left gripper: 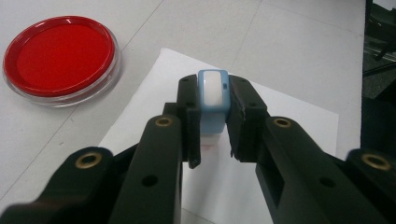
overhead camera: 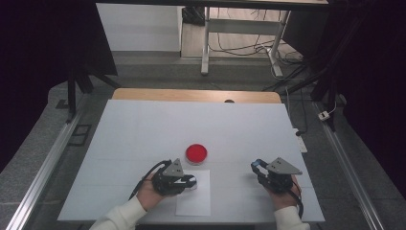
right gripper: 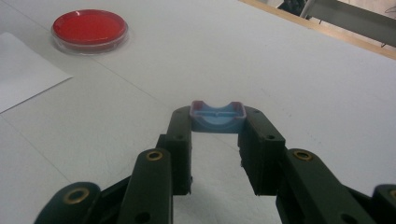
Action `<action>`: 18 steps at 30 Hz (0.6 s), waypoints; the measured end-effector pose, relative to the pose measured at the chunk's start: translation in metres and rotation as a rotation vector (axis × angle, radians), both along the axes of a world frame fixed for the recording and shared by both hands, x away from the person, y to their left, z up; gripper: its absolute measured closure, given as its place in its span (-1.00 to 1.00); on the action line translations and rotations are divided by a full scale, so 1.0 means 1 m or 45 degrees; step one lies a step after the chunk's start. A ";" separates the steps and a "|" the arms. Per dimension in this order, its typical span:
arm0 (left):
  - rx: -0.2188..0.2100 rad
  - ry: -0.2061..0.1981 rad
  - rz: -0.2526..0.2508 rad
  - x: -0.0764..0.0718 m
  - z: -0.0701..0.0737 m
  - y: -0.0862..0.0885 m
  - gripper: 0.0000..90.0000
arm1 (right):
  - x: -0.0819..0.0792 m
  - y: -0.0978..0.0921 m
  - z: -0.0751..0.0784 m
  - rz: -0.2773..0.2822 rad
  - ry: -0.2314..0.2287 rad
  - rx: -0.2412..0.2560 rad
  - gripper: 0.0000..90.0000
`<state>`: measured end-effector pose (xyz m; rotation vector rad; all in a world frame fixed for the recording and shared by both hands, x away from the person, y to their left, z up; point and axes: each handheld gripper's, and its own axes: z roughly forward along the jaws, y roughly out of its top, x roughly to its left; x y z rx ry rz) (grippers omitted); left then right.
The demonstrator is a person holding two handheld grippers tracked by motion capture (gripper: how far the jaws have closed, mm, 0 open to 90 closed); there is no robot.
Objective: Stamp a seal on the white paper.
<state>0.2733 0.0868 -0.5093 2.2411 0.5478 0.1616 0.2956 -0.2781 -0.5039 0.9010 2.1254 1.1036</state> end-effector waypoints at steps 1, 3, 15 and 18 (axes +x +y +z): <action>0.002 -0.005 0.000 0.000 0.000 0.000 0.69 | 0.000 0.000 0.000 0.000 0.000 0.000 0.46; 0.005 -0.010 0.001 -0.001 0.000 0.000 0.68 | 0.000 0.000 0.000 0.001 0.000 0.000 0.46; 0.051 -0.033 -0.013 -0.003 0.001 -0.004 0.69 | 0.000 0.000 0.000 0.000 -0.001 -0.003 0.46; 0.059 -0.033 -0.014 -0.003 0.001 -0.004 0.69 | 0.000 0.000 0.000 0.000 -0.001 -0.001 0.46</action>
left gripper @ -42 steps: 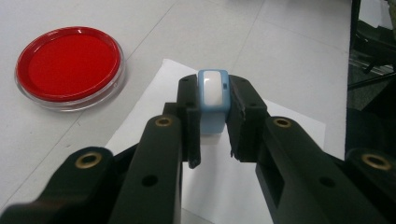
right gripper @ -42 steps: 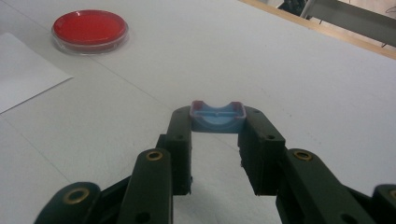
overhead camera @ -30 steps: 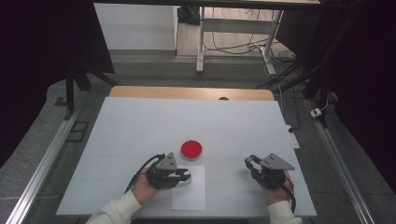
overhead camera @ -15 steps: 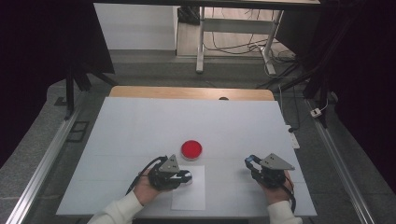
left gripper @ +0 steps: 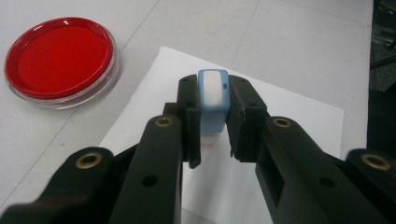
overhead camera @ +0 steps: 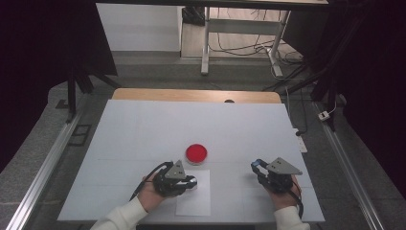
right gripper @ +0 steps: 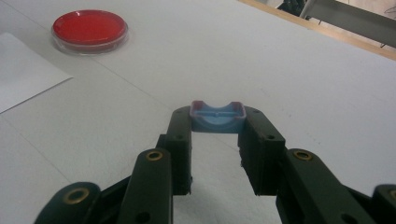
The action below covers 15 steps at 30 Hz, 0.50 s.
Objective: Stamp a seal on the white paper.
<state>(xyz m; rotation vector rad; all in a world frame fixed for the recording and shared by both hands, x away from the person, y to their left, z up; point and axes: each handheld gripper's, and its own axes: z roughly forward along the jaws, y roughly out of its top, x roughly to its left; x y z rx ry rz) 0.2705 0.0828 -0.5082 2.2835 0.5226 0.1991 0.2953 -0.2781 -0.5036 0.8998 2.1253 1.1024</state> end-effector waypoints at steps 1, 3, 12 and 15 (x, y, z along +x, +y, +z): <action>0.004 -0.001 -0.001 0.000 0.000 0.000 0.69 | 0.000 0.000 0.000 0.000 0.000 0.000 0.46; 0.010 0.000 0.001 0.000 0.001 -0.001 0.69 | 0.000 0.000 0.000 -0.001 0.000 0.000 0.46; 0.055 0.019 -0.004 0.002 0.002 -0.004 0.69 | 0.000 0.000 0.000 0.002 -0.001 -0.002 0.46; 0.070 0.029 -0.006 0.003 0.002 -0.005 0.70 | 0.000 0.000 0.001 0.001 -0.001 -0.003 0.46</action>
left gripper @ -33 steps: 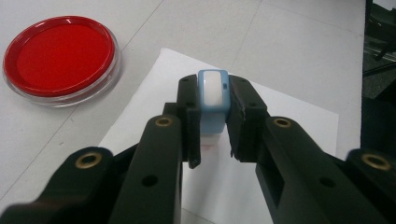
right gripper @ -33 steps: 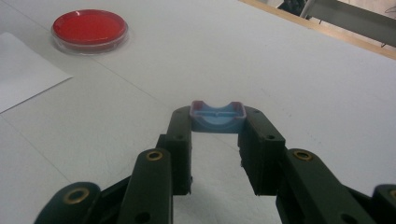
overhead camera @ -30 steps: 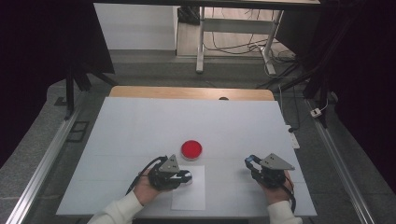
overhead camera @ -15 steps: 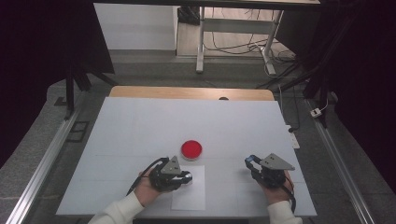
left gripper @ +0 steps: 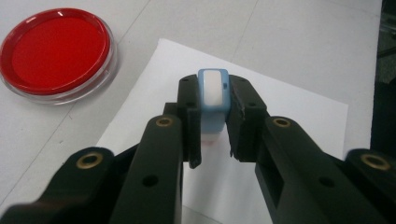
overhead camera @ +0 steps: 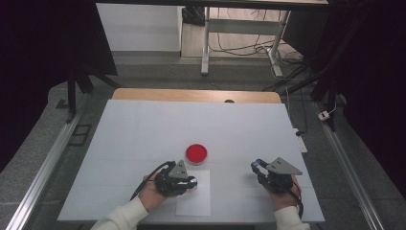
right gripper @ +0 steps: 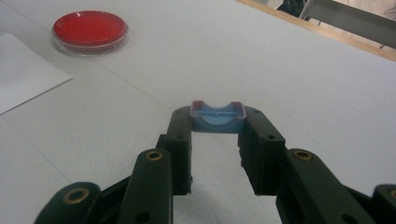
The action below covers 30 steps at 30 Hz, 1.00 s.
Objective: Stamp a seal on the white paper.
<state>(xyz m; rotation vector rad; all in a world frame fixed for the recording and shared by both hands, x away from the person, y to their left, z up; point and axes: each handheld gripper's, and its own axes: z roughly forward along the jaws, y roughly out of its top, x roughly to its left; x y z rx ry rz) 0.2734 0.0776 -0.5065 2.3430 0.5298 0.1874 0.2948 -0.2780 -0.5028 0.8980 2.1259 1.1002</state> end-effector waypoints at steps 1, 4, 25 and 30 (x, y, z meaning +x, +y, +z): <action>0.006 0.002 -0.001 0.000 0.000 0.000 0.70 | 0.000 0.000 0.000 -0.001 -0.001 0.000 0.46; 0.027 0.007 0.003 0.000 0.002 -0.002 0.70 | 0.000 0.000 0.000 0.001 -0.003 0.004 0.46; 0.067 0.000 -0.003 -0.001 0.003 -0.005 0.70 | -0.001 0.000 0.001 -0.001 -0.005 0.002 0.46; 0.068 0.000 -0.001 -0.001 0.003 -0.005 0.70 | -0.001 0.001 0.001 0.004 -0.008 0.005 0.46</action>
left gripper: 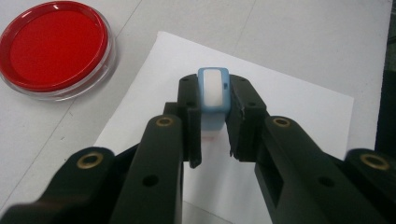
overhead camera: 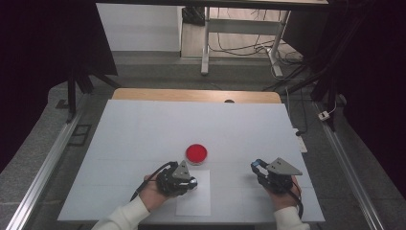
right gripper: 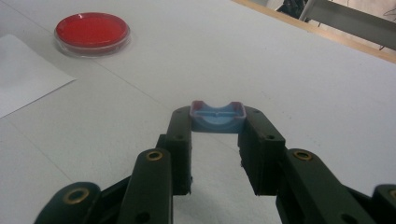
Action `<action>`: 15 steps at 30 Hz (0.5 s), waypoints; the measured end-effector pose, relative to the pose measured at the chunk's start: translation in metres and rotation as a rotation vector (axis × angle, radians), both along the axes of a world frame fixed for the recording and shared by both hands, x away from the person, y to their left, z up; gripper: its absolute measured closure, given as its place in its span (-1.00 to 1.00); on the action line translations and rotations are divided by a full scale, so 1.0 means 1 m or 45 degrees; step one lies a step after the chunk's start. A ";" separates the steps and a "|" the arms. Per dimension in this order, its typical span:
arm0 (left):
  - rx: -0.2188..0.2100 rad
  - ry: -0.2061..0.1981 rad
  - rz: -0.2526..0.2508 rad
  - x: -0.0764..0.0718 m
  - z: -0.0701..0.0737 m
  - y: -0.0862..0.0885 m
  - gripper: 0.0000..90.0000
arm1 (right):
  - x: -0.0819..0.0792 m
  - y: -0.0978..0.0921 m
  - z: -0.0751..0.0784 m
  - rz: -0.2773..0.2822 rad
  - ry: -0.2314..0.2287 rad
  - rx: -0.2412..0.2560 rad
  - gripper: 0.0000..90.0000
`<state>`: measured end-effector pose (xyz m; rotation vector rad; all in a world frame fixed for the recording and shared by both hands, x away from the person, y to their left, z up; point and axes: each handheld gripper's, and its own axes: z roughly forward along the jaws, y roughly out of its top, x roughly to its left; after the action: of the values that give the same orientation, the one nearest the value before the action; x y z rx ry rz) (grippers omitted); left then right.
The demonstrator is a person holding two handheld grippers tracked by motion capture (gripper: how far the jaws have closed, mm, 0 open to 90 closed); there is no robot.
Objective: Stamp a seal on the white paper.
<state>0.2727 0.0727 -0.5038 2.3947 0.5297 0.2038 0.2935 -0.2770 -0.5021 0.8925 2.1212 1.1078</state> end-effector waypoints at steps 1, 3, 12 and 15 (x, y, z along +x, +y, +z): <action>0.000 0.000 0.000 0.000 0.000 0.000 0.70 | 0.000 0.000 0.000 0.000 0.000 0.000 0.46; 0.002 -0.001 0.007 -0.001 0.000 -0.001 0.70 | 0.000 0.000 0.000 0.000 -0.001 -0.001 0.46; -0.017 -0.012 0.020 -0.003 0.005 0.001 0.69 | 0.000 0.000 0.000 0.001 0.000 0.001 0.46; -0.028 -0.029 0.018 -0.006 0.007 0.001 0.69 | 0.000 0.000 0.000 0.004 0.002 -0.001 0.46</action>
<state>0.2671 0.0738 -0.4970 2.3653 0.5354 0.2299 0.2935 -0.2768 -0.5021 0.8905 2.1249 1.1081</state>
